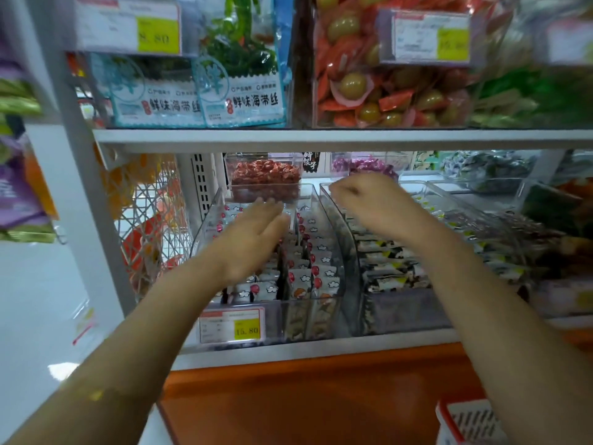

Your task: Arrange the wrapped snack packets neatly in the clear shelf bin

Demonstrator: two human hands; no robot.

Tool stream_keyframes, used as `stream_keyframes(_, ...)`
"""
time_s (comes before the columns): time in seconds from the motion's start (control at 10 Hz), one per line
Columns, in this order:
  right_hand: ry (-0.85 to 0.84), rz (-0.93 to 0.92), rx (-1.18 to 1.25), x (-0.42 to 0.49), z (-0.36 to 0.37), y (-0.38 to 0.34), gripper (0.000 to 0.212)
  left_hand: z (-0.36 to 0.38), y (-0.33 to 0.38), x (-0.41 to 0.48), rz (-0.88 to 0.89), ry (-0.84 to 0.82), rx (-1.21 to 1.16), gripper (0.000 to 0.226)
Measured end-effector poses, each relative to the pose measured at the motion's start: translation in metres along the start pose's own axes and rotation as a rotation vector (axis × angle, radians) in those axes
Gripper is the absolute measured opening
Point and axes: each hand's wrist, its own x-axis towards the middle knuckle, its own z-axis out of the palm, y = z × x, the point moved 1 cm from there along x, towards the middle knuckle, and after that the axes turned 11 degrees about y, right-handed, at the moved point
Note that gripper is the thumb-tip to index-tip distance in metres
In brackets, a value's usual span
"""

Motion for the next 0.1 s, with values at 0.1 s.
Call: stream_keyframes(0.1, 0.138, 0.040, 0.290, -0.0433, -0.0589, 0.0039, 0.043, -0.0492, 0.0246, -0.0313, 0.018, 0.120, -0.396, 0.045)
